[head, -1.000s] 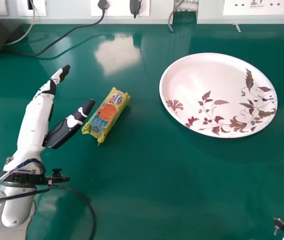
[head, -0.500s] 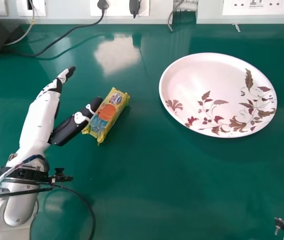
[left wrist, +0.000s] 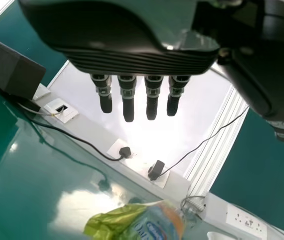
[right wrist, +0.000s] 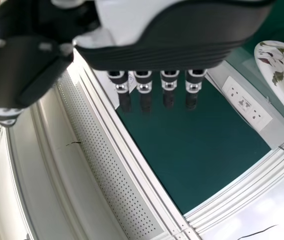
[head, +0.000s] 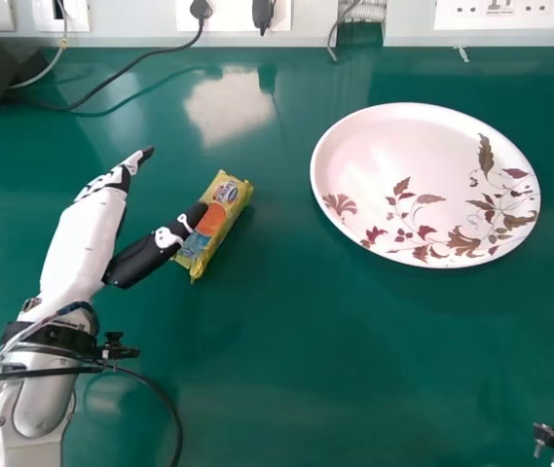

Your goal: Pick up biscuit and place it in the plate

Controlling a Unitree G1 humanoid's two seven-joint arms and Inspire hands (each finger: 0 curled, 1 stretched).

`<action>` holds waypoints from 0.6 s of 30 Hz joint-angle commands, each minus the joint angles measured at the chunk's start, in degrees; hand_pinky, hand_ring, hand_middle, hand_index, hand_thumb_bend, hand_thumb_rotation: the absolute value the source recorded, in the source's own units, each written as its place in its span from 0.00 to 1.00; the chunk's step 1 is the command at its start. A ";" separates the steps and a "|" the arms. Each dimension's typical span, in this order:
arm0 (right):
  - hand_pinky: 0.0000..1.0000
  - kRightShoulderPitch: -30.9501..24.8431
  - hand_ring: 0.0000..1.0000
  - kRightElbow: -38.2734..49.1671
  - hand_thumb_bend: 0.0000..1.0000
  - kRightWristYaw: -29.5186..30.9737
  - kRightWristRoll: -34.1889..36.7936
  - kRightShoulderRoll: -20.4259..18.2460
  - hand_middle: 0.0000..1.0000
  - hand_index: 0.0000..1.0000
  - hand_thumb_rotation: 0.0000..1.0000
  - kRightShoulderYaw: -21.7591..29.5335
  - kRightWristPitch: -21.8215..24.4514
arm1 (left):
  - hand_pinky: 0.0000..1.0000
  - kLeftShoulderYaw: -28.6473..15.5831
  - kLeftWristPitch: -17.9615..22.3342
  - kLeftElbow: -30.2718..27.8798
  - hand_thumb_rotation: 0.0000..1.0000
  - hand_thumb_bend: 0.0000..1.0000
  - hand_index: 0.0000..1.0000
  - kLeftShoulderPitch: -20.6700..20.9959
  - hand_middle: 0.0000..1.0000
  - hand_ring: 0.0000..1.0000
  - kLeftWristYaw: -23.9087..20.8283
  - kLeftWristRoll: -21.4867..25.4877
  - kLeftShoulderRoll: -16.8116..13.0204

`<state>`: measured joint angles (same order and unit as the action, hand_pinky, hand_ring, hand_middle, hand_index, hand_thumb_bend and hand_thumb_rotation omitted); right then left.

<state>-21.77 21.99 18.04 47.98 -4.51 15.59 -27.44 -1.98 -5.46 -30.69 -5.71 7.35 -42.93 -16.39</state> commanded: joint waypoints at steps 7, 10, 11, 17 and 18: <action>0.97 -0.98 1.00 1.46 1.00 -0.40 -0.50 -2.16 1.00 1.00 0.61 -0.19 -0.18 | 1.00 1.91 -2.37 0.51 0.69 1.00 1.00 0.94 1.00 0.97 2.33 -1.62 -1.35; 0.97 -1.17 1.00 1.82 1.00 -0.37 -0.55 -2.16 1.00 1.00 0.59 -0.24 -0.17 | 1.00 2.35 -3.07 0.46 0.69 1.00 1.00 1.20 1.00 0.97 2.79 -1.58 -1.36; 0.96 -1.20 1.00 2.06 1.00 -0.13 -0.13 -2.16 1.00 1.00 0.58 -0.37 -0.06 | 1.00 2.57 -3.49 0.43 0.69 1.00 1.00 1.32 1.00 0.97 2.98 -1.74 -1.37; 0.95 -1.56 1.00 3.06 1.00 -0.51 0.64 -2.36 1.00 1.00 0.55 -0.86 0.45 | 1.00 3.52 -5.05 0.37 0.72 1.00 1.00 1.71 0.99 0.97 3.68 -2.15 -1.53; 0.95 -1.60 1.00 3.11 1.00 -0.64 0.42 -2.44 1.00 1.00 0.55 -0.90 0.37 | 1.00 3.67 -5.28 0.39 0.72 1.00 1.00 1.77 1.00 0.97 3.87 -2.09 -1.58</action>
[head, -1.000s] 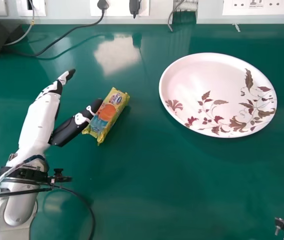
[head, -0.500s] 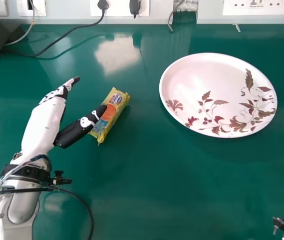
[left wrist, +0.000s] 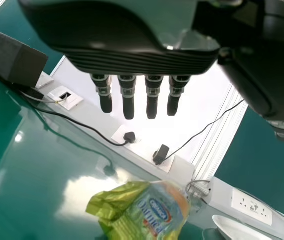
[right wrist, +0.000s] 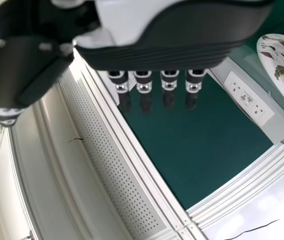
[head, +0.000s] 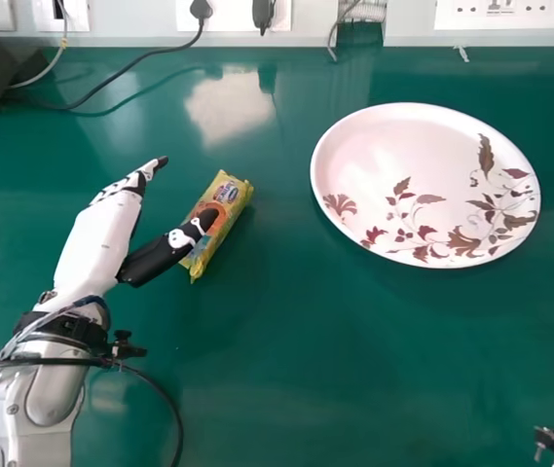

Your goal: Pick up biscuit and place it in the plate

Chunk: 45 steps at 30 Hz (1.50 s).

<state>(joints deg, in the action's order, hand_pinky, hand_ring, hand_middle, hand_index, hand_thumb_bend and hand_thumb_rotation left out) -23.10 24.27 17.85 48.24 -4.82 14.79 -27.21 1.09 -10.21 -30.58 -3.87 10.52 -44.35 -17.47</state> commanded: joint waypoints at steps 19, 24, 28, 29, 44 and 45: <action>0.92 -1.34 1.00 1.48 1.00 -0.59 -0.35 -2.05 1.00 1.00 0.52 -0.52 -0.06 | 1.00 2.65 -1.13 2.64 0.68 1.00 1.00 0.74 0.99 0.97 1.37 -1.31 -1.88; 0.92 -1.51 1.00 1.46 1.00 -1.03 -0.71 -2.49 1.00 1.00 0.51 -0.67 -0.18 | 1.00 2.91 -1.60 3.18 0.68 1.00 1.00 1.30 0.99 0.97 2.43 -2.56 -3.29; 0.92 -1.49 1.00 1.09 1.00 -0.76 -1.02 -2.59 1.00 1.00 0.51 -0.73 -0.55 | 1.00 3.07 -2.18 3.66 0.67 1.00 1.00 1.93 1.00 0.97 3.75 -3.18 -4.30; 0.92 -1.47 1.00 1.02 1.00 -0.68 -0.95 -2.60 1.00 1.00 0.51 -0.73 -0.61 | 1.00 3.14 -2.42 3.77 0.67 1.00 1.00 2.16 1.00 0.98 4.14 -3.35 -4.47; 0.92 -1.36 1.00 0.50 1.00 -0.79 -1.56 -3.35 1.00 1.00 0.50 -1.37 -1.20 | 1.00 4.90 -5.99 5.95 0.67 1.00 1.00 7.98 0.98 0.97 11.46 -8.20 -8.69; 0.92 -1.33 1.00 0.43 1.00 -0.77 -1.47 -3.38 1.00 1.00 0.49 -1.41 -1.25 | 1.00 5.03 -6.06 6.10 0.67 1.00 1.00 8.34 0.98 0.97 11.77 -8.47 -8.90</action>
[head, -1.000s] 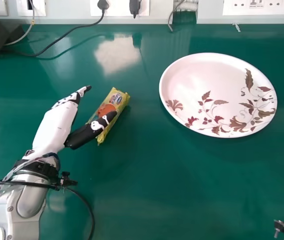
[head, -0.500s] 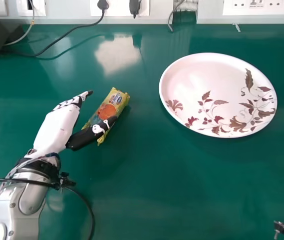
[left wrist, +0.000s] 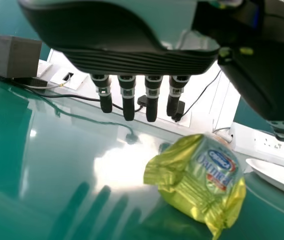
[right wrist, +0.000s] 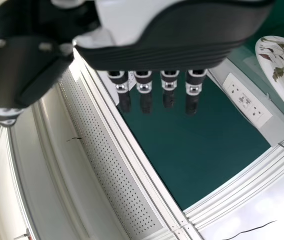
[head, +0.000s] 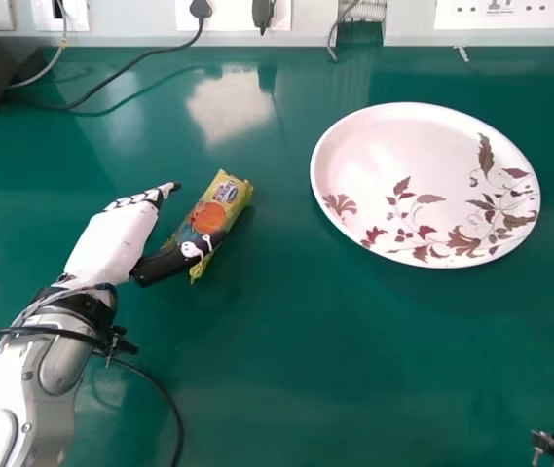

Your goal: Pick up biscuit and place it in the plate

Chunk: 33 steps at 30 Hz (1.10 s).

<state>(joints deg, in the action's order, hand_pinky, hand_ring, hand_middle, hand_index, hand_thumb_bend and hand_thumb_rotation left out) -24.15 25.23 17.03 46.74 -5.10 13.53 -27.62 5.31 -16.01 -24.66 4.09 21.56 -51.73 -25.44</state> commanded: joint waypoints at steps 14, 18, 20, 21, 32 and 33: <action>0.92 0.11 1.00 -1.27 1.00 -0.43 0.39 -3.09 1.00 0.97 0.30 -0.35 -1.25 | 1.00 4.33 -0.40 4.14 0.64 1.00 1.00 4.25 1.00 0.97 0.90 -5.21 -1.01; 0.93 -0.12 1.00 -0.81 1.00 -1.11 -0.22 -3.06 1.00 0.97 0.29 -0.55 -1.41 | 1.00 4.90 -0.07 5.68 0.65 1.00 1.00 5.14 0.99 0.96 1.47 -5.45 -1.67; 0.94 -0.16 1.00 -0.91 1.00 -0.78 0.03 -2.83 1.00 0.97 0.29 -0.57 -1.53 | 1.00 5.21 -0.03 6.23 0.65 1.00 1.00 5.46 0.99 0.96 1.65 -5.64 -2.04; 0.94 -0.19 1.00 -0.97 1.00 -0.60 0.18 -2.76 1.00 0.97 0.28 -0.57 -1.57 | 1.00 5.32 -0.01 6.38 0.65 1.00 1.00 5.55 0.99 0.96 1.69 -5.70 -2.20; 0.93 -0.60 1.00 -0.60 1.00 -0.89 0.44 -2.72 1.00 0.96 0.26 -0.40 -1.57 | 1.00 6.47 -0.35 9.03 0.64 1.00 1.00 6.68 0.98 0.96 2.79 -6.99 -3.32; 0.93 -0.62 1.00 -0.60 1.00 -0.86 0.56 -2.66 1.00 0.95 0.26 -0.34 -1.51 | 1.00 6.51 -0.25 9.34 0.64 1.00 1.00 6.69 0.98 0.96 2.65 -7.14 -3.42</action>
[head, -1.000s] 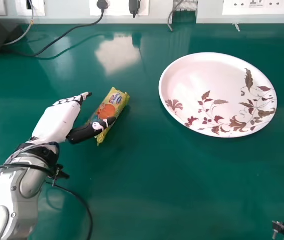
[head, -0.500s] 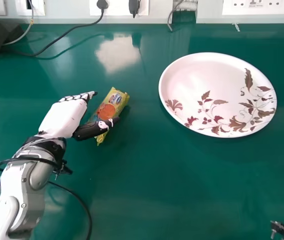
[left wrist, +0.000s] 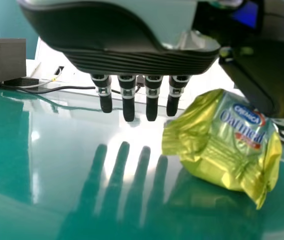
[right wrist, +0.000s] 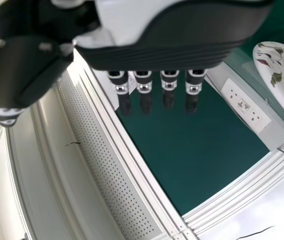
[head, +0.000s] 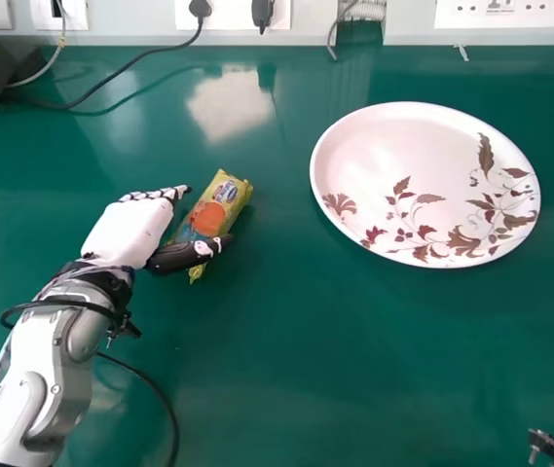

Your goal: Pick up biscuit and place it in the plate

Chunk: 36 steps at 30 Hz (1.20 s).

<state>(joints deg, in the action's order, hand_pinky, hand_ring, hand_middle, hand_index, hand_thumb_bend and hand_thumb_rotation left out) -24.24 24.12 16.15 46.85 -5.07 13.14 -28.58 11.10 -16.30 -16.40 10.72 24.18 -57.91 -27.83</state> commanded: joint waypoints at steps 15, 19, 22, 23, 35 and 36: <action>0.96 -0.51 1.00 0.30 1.00 -0.20 0.72 -2.71 1.00 0.96 0.27 0.16 -0.36 | 1.00 1.72 0.82 3.74 0.63 1.00 1.00 -0.16 0.99 0.95 -0.63 -3.97 -3.72; 0.95 -0.16 1.00 0.03 1.00 -0.47 0.75 -2.70 1.00 0.96 0.28 0.25 -0.26 | 1.00 2.21 1.37 5.04 0.63 1.00 1.00 0.19 0.99 0.94 -1.25 -4.63 -4.05; 0.94 0.02 1.00 -0.25 1.00 -0.12 0.85 -2.48 1.00 0.96 0.27 0.34 -0.31 | 1.00 2.59 2.18 6.10 0.63 1.00 1.00 0.47 0.99 0.94 -1.70 -4.90 -4.52; 0.94 0.05 1.00 -0.27 1.00 -0.17 0.77 -2.50 1.00 0.95 0.27 0.35 -0.35 | 1.00 2.63 2.45 6.40 0.63 1.00 1.00 0.55 0.99 0.94 -1.85 -4.86 -4.67; 0.97 -0.72 1.00 0.83 1.00 -1.17 -0.56 -3.17 1.00 0.96 0.28 -0.34 -0.71 | 1.00 2.70 4.93 7.36 0.66 1.00 1.00 2.33 0.97 0.95 -1.60 -4.71 -6.55; 0.97 -0.82 1.00 0.89 1.00 -1.15 -0.62 -3.19 1.00 0.96 0.27 -0.40 -0.77 | 1.00 2.58 5.15 7.29 0.66 1.00 1.00 2.41 0.97 0.95 -1.73 -4.46 -6.61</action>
<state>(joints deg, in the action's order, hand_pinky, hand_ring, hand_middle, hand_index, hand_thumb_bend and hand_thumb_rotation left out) -24.43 24.21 15.30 46.64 -5.12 12.98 -28.60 12.94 -11.80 -9.85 13.23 22.17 -62.31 -33.61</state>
